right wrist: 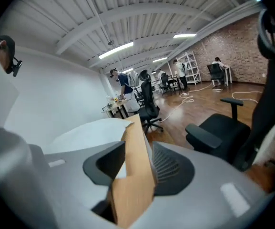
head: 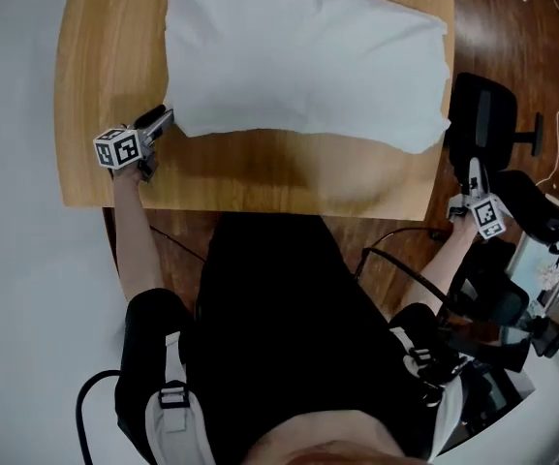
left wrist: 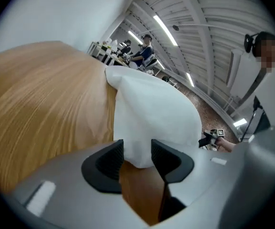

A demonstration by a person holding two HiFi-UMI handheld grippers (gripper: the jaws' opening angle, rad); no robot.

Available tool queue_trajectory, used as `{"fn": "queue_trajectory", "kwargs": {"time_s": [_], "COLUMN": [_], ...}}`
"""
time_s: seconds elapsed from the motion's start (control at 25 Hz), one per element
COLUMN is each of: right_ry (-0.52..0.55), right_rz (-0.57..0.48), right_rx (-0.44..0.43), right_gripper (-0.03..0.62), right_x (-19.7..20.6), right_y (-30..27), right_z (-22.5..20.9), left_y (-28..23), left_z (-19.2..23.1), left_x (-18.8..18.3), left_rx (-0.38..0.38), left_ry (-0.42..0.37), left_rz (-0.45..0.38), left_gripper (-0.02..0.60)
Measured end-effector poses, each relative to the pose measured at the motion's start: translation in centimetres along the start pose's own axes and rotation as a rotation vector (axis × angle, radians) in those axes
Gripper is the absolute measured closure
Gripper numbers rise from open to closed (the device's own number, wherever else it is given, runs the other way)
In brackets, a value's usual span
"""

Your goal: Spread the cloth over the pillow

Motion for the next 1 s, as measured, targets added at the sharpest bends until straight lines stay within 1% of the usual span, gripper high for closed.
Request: {"fn": "queue_trajectory", "kwargs": {"time_s": [0.04, 0.08, 0.12, 0.16, 0.2, 0.28, 0.32, 0.36, 0.4, 0.44, 0.48, 0.52, 0.56, 0.6, 0.64, 0.68, 0.72, 0.76, 0.8, 0.88, 1.0], "right_ry": [-0.040, -0.063, -0.072, -0.070, -0.058, -0.016, 0.009, 0.035, 0.059, 0.079, 0.101, 0.125, 0.152, 0.186, 0.228, 0.281, 0.340, 0.401, 0.462, 0.567, 0.679], "right_rz": [0.027, 0.052, 0.071, 0.083, 0.089, 0.093, 0.096, 0.102, 0.110, 0.122, 0.135, 0.149, 0.167, 0.190, 0.219, 0.254, 0.292, 0.329, 0.361, 0.399, 0.435], "right_rx": [0.029, 0.050, 0.062, 0.064, 0.060, 0.051, 0.050, 0.049, 0.045, 0.038, 0.029, 0.022, 0.021, 0.026, 0.036, 0.050, 0.062, 0.065, 0.054, 0.012, -0.039], "right_gripper": [0.425, 0.425, 0.428, 0.430, 0.433, 0.437, 0.439, 0.439, 0.439, 0.439, 0.438, 0.439, 0.439, 0.439, 0.439, 0.439, 0.438, 0.439, 0.439, 0.439, 0.430], "right_x": [2.4, 4.4, 6.0, 7.3, 8.2, 9.3, 9.8, 10.1, 10.4, 10.7, 10.8, 10.8, 10.6, 10.5, 10.5, 10.6, 10.9, 11.1, 11.1, 10.1, 8.2], "right_y": [1.8, 3.4, 4.8, 5.9, 6.9, 8.6, 9.4, 10.0, 10.4, 10.5, 10.4, 10.2, 9.9, 9.5, 9.1, 8.5, 7.8, 6.7, 5.5, 3.6, 2.1], "right_z": [0.9, 1.9, 3.0, 4.0, 4.9, 6.3, 6.8, 7.2, 7.6, 8.1, 8.6, 9.2, 9.7, 10.0, 10.3, 10.5, 10.7, 11.0, 11.6, 12.7, 12.0], "left_y": [0.2, 0.7, 1.6, 2.7, 4.1, 6.9, 7.8, 8.1, 7.6, 6.4, 4.8, 2.9, 1.1, -0.4, -1.5, -2.0, -2.0, -1.2, 0.3, 3.6, 5.7], "left_z": [-0.4, -0.7, -1.1, -1.5, -2.0, -3.2, -3.6, -3.9, -4.0, -4.0, -4.2, -4.5, -4.9, -5.4, -5.8, -5.8, -5.4, -4.5, -3.9, -4.5, -6.8], "left_x": [0.2, 0.2, 0.3, 0.3, 0.5, 1.2, 1.7, 2.1, 2.4, 2.6, 2.7, 2.6, 2.5, 2.4, 2.1, 1.7, 1.4, 1.4, 1.8, 2.4, 1.5], "left_rx": [0.010, 0.027, 0.046, 0.059, 0.064, 0.048, 0.023, -0.018, -0.074, -0.128, -0.163, -0.172, -0.157, -0.134, -0.120, -0.124, -0.147, -0.181, -0.214, -0.258, -0.311], "left_ry": [0.039, 0.088, 0.138, 0.172, 0.184, 0.157, 0.113, 0.032, -0.085, -0.223, -0.358, -0.470, -0.548, -0.596, -0.629, -0.658, -0.681, -0.686, -0.664, -0.597, -0.567], "left_rz": [-0.030, -0.068, -0.113, -0.160, -0.205, -0.273, -0.284, -0.261, -0.199, -0.110, -0.014, 0.073, 0.143, 0.194, 0.226, 0.242, 0.243, 0.229, 0.207, 0.162, 0.117], "left_gripper": [0.404, 0.459, 0.567, 0.578, 0.578, 0.578, 0.578, 0.578, 0.577, 0.484, 0.386, 0.358, 0.290, 0.272, 0.272, 0.316, 0.395, 0.462, 0.532, 0.545, 0.545]}}
Point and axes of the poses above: the fingertips, and each gripper's own axes: y backward along the fingers, z to its left, x out of its underside, the point moved 4 cm from there along y, backward along the fingers, and after that the axes turned 6 degrees about z, right-handed, at the moved point
